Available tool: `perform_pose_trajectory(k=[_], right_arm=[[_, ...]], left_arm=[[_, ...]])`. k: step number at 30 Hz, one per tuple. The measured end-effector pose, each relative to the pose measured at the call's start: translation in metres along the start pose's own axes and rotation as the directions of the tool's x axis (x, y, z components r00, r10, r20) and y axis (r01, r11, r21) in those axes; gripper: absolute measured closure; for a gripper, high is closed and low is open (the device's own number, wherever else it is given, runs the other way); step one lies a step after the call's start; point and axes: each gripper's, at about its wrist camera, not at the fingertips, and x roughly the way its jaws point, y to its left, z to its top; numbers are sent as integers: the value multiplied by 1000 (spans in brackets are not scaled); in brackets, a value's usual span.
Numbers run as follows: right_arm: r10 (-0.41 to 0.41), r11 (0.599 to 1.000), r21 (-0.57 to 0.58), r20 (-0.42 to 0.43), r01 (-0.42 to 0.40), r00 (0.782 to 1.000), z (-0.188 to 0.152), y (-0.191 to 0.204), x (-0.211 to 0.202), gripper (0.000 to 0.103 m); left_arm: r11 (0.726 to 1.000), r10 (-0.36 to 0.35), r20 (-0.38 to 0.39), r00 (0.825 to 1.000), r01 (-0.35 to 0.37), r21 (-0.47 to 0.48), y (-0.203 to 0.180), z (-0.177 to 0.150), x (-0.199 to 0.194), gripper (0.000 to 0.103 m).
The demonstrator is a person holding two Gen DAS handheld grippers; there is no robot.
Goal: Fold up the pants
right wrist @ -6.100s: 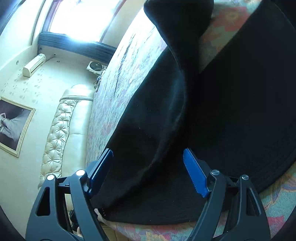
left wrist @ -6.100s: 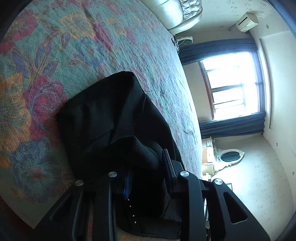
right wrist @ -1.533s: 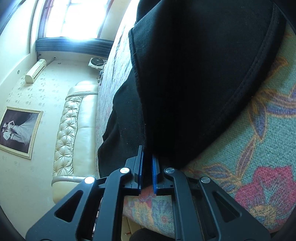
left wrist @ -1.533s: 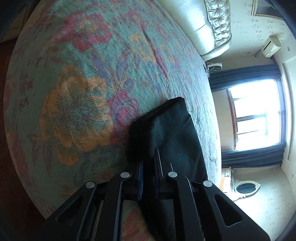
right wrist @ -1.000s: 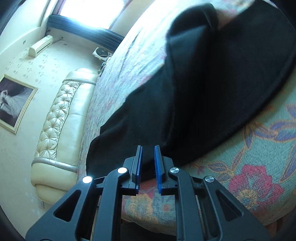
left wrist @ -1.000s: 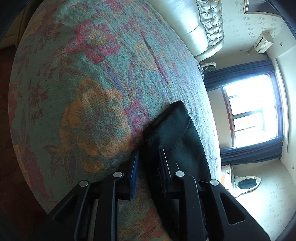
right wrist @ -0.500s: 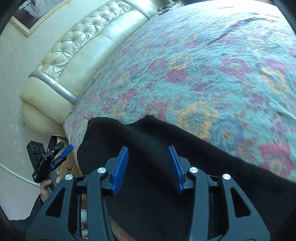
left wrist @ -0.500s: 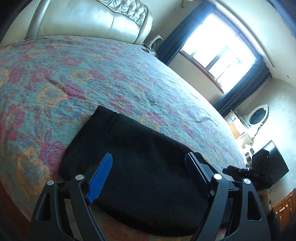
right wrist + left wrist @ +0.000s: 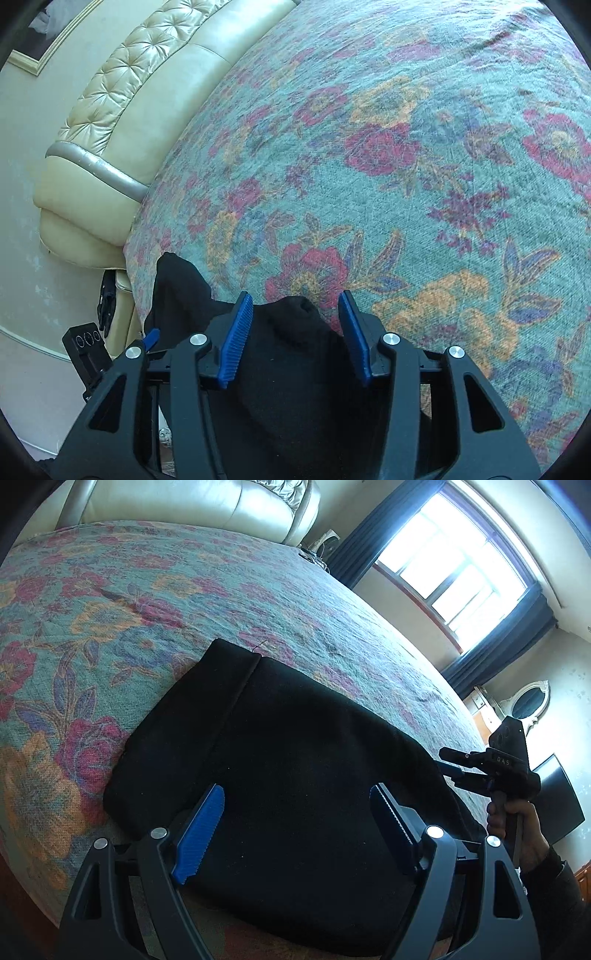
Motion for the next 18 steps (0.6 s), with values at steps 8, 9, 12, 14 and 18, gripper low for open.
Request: perform_pose_trajectory(k=[8, 9, 12, 14, 18], right_arm=[[-31, 998, -52, -7, 31, 999, 0, 1, 6, 98], [-70, 996, -58, 19, 71, 997, 2, 0, 4, 99], [-166, 984, -65, 28, 167, 986, 2, -5, 14, 101], [-161, 986, -38, 32, 162, 986, -1, -12, 18, 101], [-143, 990, 43, 154, 138, 978, -10, -19, -24, 83]], left_arm=[[1000, -4, 16, 1000, 4, -13, 1, -1, -2, 23], [1000, 2, 19, 1000, -2, -7, 0, -2, -2, 23], [1000, 15, 28, 999, -16, 10, -1, -6, -1, 23], [999, 23, 33, 999, -24, 32, -2, -8, 0, 23], [993, 51, 34, 998, -54, 107, -10, -10, 1, 23]])
